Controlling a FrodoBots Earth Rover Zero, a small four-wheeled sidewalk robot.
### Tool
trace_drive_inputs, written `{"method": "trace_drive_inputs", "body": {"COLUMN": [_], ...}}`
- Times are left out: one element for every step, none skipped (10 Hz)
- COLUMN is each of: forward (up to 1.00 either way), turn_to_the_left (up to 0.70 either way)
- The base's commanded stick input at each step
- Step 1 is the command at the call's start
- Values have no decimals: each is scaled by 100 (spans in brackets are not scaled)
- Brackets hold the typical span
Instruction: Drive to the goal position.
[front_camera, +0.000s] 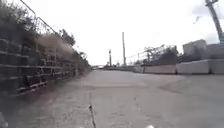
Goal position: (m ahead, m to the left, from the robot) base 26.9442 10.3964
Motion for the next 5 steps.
{"method": "trace_drive_inputs", "body": {"forward": [70,70,70,70,70], "turn_to_the_left": [0,0,0,0,0]}}
